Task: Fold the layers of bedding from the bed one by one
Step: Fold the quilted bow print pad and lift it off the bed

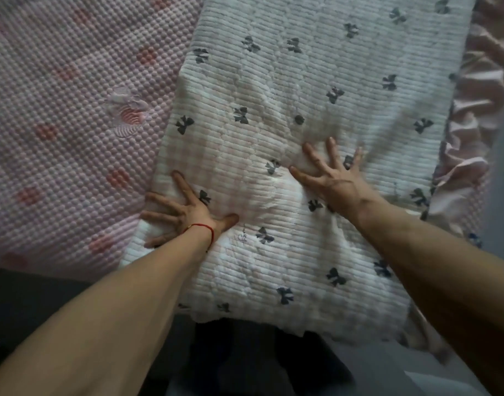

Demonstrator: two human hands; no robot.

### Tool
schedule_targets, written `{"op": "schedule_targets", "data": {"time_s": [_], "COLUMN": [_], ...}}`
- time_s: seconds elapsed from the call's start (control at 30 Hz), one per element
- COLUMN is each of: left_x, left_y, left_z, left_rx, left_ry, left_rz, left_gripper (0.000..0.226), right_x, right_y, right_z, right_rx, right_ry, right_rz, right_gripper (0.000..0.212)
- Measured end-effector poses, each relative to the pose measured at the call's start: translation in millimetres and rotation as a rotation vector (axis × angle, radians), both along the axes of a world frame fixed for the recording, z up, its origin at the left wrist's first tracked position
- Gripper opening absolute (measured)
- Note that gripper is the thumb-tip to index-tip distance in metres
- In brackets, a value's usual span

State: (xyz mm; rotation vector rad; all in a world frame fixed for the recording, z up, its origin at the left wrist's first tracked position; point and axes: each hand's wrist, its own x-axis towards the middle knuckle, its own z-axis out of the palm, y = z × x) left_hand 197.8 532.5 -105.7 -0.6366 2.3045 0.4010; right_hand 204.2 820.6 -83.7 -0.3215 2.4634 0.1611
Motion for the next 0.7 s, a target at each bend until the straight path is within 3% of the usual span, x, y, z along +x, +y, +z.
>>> {"op": "schedule_targets", "data": {"time_s": [0.07, 0.17, 0.3, 0.4, 0.47, 0.6, 0.7], "left_x": [2.0, 6.1, 17.1, 35.2, 52.7, 79.4, 89.8], "left_y": [-0.7, -1.6, -13.7, -48.0, -73.9, -128.1, -146.6], "left_z": [-2.5, 0.2, 13.0, 19.9, 23.7, 17.0, 40.0], "left_rx": [-0.014, -0.039, 0.012, 0.015, -0.068, -0.074, 0.150], "left_ry": [0.024, 0.042, 0.060, 0.150, 0.276, 0.256, 0.224], "left_rz": [-0.023, -0.039, -0.146, -0.252, -0.252, 0.002, 0.039], "left_gripper": [0.167, 0.162, 0.153, 0.137, 0.126, 0.111, 0.066], "right_x": [5.9, 33.3, 169.9, 278.5, 311.1, 305.9, 298.1], "right_y": [-2.7, 4.5, 2.4, -28.7, -43.2, -45.8, -26.8], "right_z": [-6.0, -10.1, -16.2, -26.5, -21.4, -1.2, -5.0], "right_rx": [-0.011, -0.110, -0.142, -0.105, -0.223, -0.439, -0.518], "right_ry": [0.071, 0.167, 0.411, 0.565, 0.623, 0.610, 0.440], "right_rz": [-0.075, -0.249, -0.741, -1.099, -1.373, -1.729, -1.851], "right_gripper": [0.104, 0.080, 0.056, 0.053, 0.059, 0.065, 0.066]}}
